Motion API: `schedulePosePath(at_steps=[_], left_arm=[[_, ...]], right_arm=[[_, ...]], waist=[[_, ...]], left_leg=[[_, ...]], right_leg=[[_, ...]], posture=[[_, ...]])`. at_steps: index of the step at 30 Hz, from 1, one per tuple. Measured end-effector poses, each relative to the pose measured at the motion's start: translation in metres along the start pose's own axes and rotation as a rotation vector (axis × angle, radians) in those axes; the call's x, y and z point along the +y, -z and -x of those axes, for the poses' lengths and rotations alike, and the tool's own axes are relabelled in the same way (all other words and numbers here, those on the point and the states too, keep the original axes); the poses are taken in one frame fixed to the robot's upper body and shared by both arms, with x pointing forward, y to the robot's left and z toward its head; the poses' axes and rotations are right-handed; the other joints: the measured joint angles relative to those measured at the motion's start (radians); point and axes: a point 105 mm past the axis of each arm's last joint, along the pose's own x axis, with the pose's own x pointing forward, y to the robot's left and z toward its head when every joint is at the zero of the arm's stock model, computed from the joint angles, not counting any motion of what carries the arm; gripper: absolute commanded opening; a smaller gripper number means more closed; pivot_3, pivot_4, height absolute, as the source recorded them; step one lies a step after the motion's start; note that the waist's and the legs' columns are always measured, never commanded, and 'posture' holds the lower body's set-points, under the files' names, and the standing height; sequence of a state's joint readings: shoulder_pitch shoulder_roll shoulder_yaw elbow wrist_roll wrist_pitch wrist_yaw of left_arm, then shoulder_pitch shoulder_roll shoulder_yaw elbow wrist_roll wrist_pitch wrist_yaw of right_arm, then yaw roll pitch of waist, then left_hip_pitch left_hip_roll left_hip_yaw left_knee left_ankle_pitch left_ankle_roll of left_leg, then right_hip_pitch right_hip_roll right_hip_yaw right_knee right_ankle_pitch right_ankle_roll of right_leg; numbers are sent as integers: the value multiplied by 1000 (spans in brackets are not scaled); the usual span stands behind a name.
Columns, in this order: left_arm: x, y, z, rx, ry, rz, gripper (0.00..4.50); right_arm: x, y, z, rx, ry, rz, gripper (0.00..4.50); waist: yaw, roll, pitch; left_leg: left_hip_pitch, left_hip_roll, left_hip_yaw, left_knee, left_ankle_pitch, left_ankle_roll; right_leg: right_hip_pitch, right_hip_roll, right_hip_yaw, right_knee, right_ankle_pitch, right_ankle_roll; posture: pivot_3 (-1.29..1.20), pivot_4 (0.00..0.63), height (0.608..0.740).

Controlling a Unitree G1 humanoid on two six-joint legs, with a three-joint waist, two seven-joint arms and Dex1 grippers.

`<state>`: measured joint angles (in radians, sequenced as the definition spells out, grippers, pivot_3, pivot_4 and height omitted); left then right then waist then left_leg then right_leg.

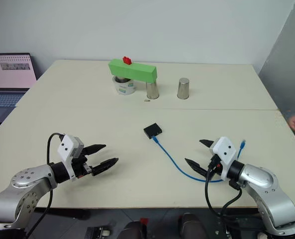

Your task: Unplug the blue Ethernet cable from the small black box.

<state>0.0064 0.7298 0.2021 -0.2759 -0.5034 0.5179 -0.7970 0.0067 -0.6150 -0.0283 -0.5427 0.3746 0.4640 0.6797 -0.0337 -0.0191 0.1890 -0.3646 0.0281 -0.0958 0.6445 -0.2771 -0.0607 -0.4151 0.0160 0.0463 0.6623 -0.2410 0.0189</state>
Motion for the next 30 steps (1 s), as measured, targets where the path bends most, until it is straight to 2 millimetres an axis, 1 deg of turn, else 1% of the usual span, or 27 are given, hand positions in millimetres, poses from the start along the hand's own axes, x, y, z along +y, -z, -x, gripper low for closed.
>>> schedulePosePath(at_steps=[12, 15, 20, 22, 27, 30], left_arm=[[-3, 0, 1, 8, 15, -13, 4500], [-3, 0, 1, 9, 16, -15, 4500], [-5, -1, 0, 9, 50, -19, 4500], [-5, -3, 0, 1, 75, -16, 4500], [-5, -15, -4, -34, 109, -54, 4500], [-4, -13, -5, -25, 123, -50, 4500]], right_arm=[[0, 0, 0, 3, -2, 1, 4468], [2, -1, -5, -6, -9, 3, 4468], [7, -6, -32, -49, -12, -26, 4468], [9, -5, -48, -51, -10, -44, 4468], [12, -6, -91, -46, -7, -81, 4468], [18, 0, -113, -22, -9, -111, 4468]], waist=[[0, 0, 0], [-1, 0, 0], [-4, 0, 0], [-4, 0, 0], [-5, 0, 0], [-6, 0, 0]], left_leg=[[0, 0, 0, 0, 0, 0], [0, 0, 0, 0, 0, 0], [0, 0, 0, 0, 0, 0], [0, 0, 0, 0, 0, 0], [-1, 0, 1, 0, 0, 0], [-2, 1, 0, -1, 0, 0]], right_leg=[[0, 0, 0, 0, 0, 0], [0, 0, 0, 0, 0, 0], [-1, 0, 0, 1, 0, 0], [-1, 0, 0, 1, 0, 0], [-2, 0, 1, 1, 0, 0], [-4, 0, 0, 1, 0, 0]], posture=[[0, 150, 740], [0, 150, 740], [0, 150, 740], [0, 150, 740], [0, 150, 740], [0, 150, 740]])
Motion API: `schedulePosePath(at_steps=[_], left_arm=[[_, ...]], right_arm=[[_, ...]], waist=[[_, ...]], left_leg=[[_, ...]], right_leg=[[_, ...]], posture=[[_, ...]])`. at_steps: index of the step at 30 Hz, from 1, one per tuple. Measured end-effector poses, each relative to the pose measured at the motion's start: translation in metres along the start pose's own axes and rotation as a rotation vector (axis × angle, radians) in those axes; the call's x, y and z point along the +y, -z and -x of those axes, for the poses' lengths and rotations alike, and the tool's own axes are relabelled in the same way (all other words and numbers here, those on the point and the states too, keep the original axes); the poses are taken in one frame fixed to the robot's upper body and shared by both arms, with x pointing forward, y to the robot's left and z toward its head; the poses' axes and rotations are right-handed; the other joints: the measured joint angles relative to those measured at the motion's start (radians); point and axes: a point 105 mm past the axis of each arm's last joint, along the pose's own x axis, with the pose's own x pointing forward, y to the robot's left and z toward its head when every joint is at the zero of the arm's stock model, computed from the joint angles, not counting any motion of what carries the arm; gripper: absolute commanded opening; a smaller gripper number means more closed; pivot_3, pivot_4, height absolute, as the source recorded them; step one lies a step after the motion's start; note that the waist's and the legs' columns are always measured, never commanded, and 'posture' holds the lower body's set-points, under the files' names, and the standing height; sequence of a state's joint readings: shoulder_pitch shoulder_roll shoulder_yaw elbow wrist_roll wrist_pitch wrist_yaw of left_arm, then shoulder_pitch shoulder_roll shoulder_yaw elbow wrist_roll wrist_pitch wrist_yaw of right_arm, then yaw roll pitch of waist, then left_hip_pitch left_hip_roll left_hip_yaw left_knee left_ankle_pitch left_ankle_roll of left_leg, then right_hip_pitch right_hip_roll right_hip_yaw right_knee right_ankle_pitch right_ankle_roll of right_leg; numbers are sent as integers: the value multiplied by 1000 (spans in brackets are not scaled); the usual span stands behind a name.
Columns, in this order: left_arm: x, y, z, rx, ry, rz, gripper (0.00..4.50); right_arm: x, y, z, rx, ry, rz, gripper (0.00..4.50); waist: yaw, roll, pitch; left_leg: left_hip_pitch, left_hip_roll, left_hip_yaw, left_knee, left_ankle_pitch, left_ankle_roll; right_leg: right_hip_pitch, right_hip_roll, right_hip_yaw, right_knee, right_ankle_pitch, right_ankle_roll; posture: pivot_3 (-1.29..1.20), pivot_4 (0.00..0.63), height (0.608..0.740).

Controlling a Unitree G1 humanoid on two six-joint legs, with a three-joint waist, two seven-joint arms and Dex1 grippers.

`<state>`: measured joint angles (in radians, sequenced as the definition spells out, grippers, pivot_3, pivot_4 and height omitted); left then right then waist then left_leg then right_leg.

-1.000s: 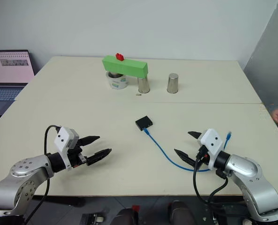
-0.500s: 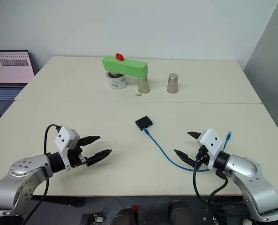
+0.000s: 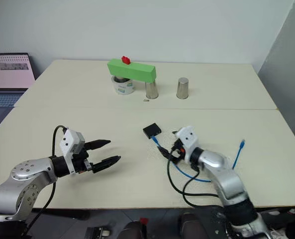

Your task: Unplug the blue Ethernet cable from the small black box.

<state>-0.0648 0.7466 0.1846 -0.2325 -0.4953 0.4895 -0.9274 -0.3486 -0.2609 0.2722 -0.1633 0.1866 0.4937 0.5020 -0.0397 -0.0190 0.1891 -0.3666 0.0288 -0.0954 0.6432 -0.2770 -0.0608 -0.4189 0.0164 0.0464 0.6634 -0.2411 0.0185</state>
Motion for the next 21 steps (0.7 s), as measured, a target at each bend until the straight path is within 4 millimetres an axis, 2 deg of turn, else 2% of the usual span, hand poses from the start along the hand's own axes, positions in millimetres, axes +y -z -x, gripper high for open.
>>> schedulePosePath(at_steps=[4, 7, 9, 17, 21], left_arm=[[8, 2, 3, 23, -11, -21, 4500], [9, 2, 3, 23, -13, -31, 4500], [9, 2, 3, 23, -14, -35, 4500], [5, 9, -1, 34, -9, -26, 4500], [15, 10, -5, 23, -61, -3, 4500]], right_arm=[[3, 18, -31, 58, 43, -48, 4468], [4, 23, -42, 62, 73, -61, 4468], [0, 22, -49, 54, 99, -70, 4178], [-2, 23, -51, 60, 108, -48, 2430], [1, 23, -50, 63, 71, 10, 1287]], waist=[[-2, 0, 0], [-1, 0, 0], [-3, 0, 0], [-5, 0, 0], [-4, 0, 0]], left_leg=[[-1, 0, 0, 0, 0, 0], [-2, 0, 1, 0, 0, 0], [-1, 0, 1, 1, 0, 0], [0, 0, 1, 1, 0, 0], [0, 0, 1, 1, 0, 0]], right_leg=[[-2, 0, 0, 1, 0, 0], [-1, 0, 1, 0, 0, 0], [-1, 0, 1, 1, 0, 0], [-1, 0, 1, 2, 0, 0], [-1, 0, 1, 2, 0, 0]], posture=[[0, 150, 740], [0, 150, 740], [0, 150, 740], [0, 150, 740], [0, 150, 740]])
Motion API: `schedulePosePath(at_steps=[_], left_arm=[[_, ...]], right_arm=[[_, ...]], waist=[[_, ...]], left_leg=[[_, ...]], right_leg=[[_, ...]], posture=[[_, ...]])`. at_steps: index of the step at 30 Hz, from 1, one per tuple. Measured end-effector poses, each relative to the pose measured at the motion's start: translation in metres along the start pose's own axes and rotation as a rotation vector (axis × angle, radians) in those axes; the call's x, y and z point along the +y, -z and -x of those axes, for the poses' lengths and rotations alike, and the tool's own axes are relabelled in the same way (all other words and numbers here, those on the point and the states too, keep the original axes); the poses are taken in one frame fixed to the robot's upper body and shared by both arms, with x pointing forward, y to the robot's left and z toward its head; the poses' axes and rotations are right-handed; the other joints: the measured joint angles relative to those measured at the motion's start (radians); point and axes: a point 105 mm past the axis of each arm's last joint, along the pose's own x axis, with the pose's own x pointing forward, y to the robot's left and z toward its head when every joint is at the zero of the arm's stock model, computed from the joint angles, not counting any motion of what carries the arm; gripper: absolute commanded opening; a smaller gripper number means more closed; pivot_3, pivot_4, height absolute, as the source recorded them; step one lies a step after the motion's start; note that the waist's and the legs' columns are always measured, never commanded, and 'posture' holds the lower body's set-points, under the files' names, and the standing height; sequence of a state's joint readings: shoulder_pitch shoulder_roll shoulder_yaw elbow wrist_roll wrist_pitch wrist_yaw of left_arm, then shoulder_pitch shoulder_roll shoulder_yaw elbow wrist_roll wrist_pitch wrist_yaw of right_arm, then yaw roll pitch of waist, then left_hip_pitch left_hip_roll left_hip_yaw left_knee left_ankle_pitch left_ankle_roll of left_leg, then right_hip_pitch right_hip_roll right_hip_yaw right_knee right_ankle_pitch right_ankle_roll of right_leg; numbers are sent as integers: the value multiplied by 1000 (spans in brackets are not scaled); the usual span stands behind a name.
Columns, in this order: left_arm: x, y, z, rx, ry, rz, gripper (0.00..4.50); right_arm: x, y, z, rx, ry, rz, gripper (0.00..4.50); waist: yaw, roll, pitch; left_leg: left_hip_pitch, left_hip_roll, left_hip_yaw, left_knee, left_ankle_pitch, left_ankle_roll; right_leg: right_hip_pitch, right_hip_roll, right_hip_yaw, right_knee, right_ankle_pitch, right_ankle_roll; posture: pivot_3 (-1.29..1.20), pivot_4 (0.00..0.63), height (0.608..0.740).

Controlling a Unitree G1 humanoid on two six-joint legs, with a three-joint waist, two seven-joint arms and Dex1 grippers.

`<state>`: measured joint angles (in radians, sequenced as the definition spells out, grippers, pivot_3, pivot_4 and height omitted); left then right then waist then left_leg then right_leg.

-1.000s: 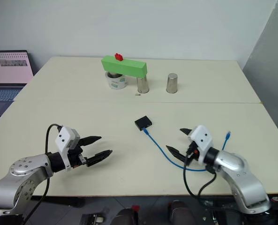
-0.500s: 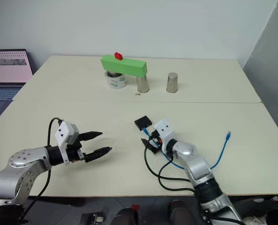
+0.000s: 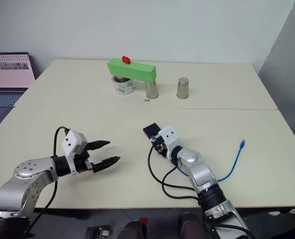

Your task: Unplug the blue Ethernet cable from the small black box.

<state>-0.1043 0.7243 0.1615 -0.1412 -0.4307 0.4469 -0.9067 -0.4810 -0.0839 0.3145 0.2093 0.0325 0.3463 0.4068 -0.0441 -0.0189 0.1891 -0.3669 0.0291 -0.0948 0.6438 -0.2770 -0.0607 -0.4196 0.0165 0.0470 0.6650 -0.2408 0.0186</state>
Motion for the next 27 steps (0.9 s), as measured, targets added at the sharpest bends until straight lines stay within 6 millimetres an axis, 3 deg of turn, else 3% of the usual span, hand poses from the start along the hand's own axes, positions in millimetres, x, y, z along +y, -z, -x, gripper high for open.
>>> schedulePosePath(at_steps=[4, 5, 8, 9, 13, 20, 27], left_arm=[[-2, 5, -5, 11, 14, 19, 4500], [-3, 6, -6, 10, 16, 24, 4500], [-4, 7, -9, 2, 22, 65, 4500], [-5, 7, -12, -12, 36, 134, 4500], [-9, 7, -14, -31, 79, 272, 4500], [-34, -17, -13, -105, 314, 462, 4500], [-40, -26, -17, -130, 354, 467, 4500]], right_arm=[[2, 0, 2, 4, -30, 55, 209], [2, 0, 2, 5, -32, 60, 152], [-2, 0, 9, 7, -50, 155, 143], [-9, 1, 19, 3, -79, 289, 143], [-21, -5, 42, -33, -137, 550, 142], [-8, -33, 72, -258, -314, 1051, 140], [13, -42, 79, -406, -388, 1126, 135]], waist=[[0, 0, 0], [0, 0, 0], [6, 0, 0], [11, 0, 0], [7, 0, 0], [-13, 0, 0], [-11, -1, 0]], left_leg=[[0, 0, 0, 0, 0, 0], [0, 0, 0, 0, 0, 0], [-1, -1, 0, 0, 0, 0], [-1, -2, 0, 1, 0, 0], [-1, -1, 0, 1, 0, 0], [0, 0, 0, 1, 0, 0], [1, -1, 0, 1, 0, 0]], right_leg=[[0, 0, 0, 0, 0, 0], [0, 0, 0, 0, 0, 0], [0, 0, 0, 0, 0, 0], [0, -1, 0, -1, 0, 1], [0, -1, 0, -1, 1, 1], [0, 0, 0, 0, 0, 1], [2, 0, 1, 0, 0, 0]], posture=[[0, 150, 740], [0, 150, 740], [0, 150, 740], [0, 150, 740], [0, 150, 740], [0, 150, 740], [0, 150, 740]])
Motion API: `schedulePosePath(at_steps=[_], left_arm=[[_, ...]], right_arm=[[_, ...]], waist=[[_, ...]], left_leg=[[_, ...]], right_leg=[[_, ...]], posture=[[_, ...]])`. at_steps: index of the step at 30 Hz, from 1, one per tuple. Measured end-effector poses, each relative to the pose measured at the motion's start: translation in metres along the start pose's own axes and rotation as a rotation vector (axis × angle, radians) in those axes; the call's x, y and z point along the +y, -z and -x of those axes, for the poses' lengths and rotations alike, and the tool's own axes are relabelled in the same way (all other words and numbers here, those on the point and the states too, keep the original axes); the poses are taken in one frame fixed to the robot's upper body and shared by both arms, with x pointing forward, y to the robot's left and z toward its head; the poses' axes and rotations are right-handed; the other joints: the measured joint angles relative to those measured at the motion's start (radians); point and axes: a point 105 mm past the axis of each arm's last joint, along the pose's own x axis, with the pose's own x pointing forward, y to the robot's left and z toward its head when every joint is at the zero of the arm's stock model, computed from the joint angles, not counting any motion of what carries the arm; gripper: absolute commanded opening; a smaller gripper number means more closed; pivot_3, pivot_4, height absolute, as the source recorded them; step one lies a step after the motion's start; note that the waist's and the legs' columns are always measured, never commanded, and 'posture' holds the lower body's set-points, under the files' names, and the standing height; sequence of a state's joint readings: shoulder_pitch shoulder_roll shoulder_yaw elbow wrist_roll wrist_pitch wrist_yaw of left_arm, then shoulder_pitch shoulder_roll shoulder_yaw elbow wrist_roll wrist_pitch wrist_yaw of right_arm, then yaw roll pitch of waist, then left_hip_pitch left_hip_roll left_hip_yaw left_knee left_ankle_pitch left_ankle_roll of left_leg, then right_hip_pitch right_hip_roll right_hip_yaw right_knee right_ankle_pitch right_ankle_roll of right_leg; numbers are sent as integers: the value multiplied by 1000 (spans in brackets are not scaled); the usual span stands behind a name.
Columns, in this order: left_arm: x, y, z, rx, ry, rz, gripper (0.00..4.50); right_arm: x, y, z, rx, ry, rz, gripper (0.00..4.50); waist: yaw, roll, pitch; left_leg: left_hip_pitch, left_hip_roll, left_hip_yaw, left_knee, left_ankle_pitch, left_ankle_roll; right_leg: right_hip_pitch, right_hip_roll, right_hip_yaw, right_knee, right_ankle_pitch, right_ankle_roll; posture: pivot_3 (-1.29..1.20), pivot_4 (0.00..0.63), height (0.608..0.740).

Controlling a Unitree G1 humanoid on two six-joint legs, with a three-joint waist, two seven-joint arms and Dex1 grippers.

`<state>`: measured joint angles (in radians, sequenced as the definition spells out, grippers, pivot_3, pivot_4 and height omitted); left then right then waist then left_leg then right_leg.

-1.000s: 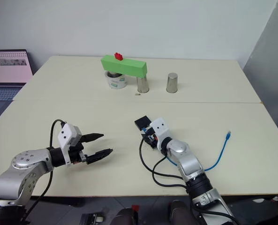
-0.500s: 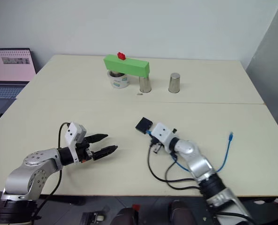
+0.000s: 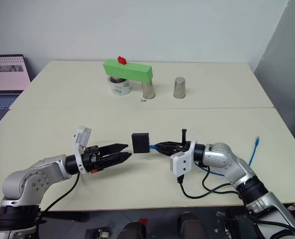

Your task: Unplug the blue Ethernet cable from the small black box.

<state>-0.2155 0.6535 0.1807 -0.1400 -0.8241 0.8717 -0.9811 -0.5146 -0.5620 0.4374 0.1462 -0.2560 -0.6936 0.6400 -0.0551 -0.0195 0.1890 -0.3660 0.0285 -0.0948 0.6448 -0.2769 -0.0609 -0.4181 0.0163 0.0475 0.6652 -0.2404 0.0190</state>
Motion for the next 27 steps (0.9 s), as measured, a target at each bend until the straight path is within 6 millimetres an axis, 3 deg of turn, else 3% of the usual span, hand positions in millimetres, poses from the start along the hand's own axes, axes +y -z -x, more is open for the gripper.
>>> schedulePosePath(at_steps=[8, 9, 26, 27], left_arm=[[-7, 0, -11, -11, 54, -13, 4500], [-8, -1, -12, -14, 58, -18, 4128], [-16, -2, -18, -26, 132, -45, 830], [-16, -1, -18, -22, 132, -46, 777]], right_arm=[[-1, -12, -4, -57, -1, 28, 134], [-1, -13, -4, -61, -3, 31, 134], [5, -11, -2, -43, -30, 40, 133], [5, -11, -1, -41, -36, 45, 482]], waist=[[4, 0, 0], [4, 0, 0], [7, 0, 0], [7, 0, 0]], left_leg=[[0, 0, 0, 0, 0, 0], [0, 0, 0, 0, 0, 0], [0, 0, 0, 0, 0, 0], [0, 0, 0, 0, 0, 0]], right_leg=[[0, 0, 0, 0, 0, 0], [0, 0, 0, 0, 0, 0], [1, 0, 0, 0, 0, 0], [1, 0, 0, 0, 0, 0]], posture=[[0, 150, 740], [0, 150, 740], [0, 150, 740], [0, 150, 740]])
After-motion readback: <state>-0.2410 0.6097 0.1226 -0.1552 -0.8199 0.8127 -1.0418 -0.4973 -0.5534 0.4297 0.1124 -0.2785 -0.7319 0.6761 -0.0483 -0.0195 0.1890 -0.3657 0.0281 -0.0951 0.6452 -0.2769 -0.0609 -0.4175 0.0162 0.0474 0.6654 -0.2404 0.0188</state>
